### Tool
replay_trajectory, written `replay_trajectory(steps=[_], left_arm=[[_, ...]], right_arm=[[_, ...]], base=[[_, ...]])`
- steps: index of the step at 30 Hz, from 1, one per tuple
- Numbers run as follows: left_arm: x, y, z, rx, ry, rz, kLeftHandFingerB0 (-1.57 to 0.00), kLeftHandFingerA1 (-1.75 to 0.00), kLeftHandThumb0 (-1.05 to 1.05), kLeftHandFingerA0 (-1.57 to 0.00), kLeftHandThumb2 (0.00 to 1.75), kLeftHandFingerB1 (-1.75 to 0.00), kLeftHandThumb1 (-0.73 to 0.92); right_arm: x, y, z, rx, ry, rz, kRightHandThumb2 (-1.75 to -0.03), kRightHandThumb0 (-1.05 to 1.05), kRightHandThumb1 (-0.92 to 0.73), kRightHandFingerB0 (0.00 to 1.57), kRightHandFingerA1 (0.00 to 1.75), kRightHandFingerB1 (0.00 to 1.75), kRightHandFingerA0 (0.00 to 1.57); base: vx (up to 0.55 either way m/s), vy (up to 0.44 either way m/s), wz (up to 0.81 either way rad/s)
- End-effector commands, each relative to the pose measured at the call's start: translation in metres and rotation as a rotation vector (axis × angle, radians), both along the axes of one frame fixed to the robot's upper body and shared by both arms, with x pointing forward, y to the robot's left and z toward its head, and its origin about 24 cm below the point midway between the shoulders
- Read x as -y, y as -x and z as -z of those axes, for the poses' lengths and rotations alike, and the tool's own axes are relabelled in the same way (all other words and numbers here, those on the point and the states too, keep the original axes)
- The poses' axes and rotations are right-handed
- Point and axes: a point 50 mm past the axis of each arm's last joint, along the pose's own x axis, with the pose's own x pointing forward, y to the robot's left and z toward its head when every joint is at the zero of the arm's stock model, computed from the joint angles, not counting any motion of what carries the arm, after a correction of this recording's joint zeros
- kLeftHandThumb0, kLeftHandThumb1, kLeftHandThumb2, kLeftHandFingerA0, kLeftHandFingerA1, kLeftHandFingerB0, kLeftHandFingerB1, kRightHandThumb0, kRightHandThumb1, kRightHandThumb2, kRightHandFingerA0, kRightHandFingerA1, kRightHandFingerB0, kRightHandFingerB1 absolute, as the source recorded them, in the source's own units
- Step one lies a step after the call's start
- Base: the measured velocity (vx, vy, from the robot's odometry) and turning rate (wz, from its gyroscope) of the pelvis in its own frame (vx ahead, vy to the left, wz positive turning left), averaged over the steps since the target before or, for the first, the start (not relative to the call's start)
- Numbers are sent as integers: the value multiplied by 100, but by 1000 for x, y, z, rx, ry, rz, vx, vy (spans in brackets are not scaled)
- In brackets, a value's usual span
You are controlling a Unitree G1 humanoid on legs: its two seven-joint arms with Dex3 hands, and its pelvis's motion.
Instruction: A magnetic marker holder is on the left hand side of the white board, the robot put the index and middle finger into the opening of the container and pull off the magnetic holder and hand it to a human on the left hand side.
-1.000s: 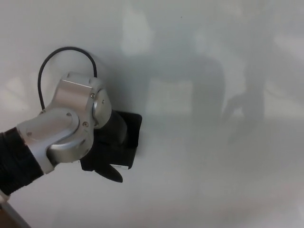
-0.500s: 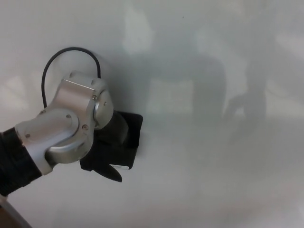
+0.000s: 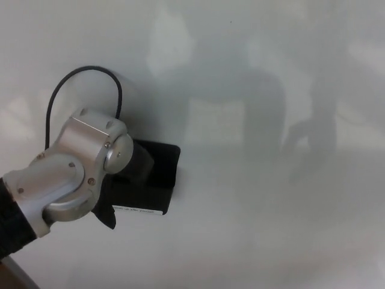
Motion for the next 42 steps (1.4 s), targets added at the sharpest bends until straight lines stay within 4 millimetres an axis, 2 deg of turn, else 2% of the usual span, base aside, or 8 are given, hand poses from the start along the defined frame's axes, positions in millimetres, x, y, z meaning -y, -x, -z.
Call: replay_trajectory(steps=[1, 4, 5, 13, 14, 17, 18, 42], left_arm=[[-25, 14, 48, 202, -63, 272, -65, -79, -39, -68, 56, -49, 54], [-26, 14, 46, 210, -39, 276, -65, -80, -38, -68, 56, -50, 55], [-26, 15, 47, 198, -30, 270, -62, -84, -37, -67, 57, -50, 56], [-23, 17, 52, 57, 111, 151, -67, -74, -23, -65, 56, -72, 55], [-23, 15, 55, -1, 162, 103, -65, -128, -36, -82, 76, -113, 45], [-22, 14, 59, -70, 228, 54, -65, -128, -36, -82, 76, -113, 45], [-22, 12, 63, -189, 315, -49, -53, -175, -14, -73, 55, -175, 62], [-20, 21, 79, -666, 823, -510, -57, -175, -6, -73, 59, -175, 54]], right_arm=[[8, -4, -4, 20, 6, 21, -63, -65, -76, 42, 48, 34, 72], [8, -7, -5, 30, 11, 16, -63, -65, -75, 41, 49, 34, 73], [8, -7, -5, 30, 12, 18, -96, -71, -62, 38, 63, 50, 68], [9, -9, -5, 27, 25, 13, -63, -68, -76, 42, 48, 34, 72], [9, -9, -5, 27, 25, 16, -96, -71, -62, 38, 62, 49, 68], [9, -10, -5, 27, 25, 20, -96, -71, -62, 38, 62, 49, 68], [9, -11, -6, 31, 30, 17, -97, -69, -62, 38, 64, 50, 72], [10, -24, -12, 80, 44, -13, -63, -67, -77, 49, 51, 38, 79]], base=[[0, 0, 0], [0, 0, 0], [0, 0, 0], [0, 0, 0], [0, 0, 0], [0, 0, 0], [0, 0, 0], [0, 0, 0]])
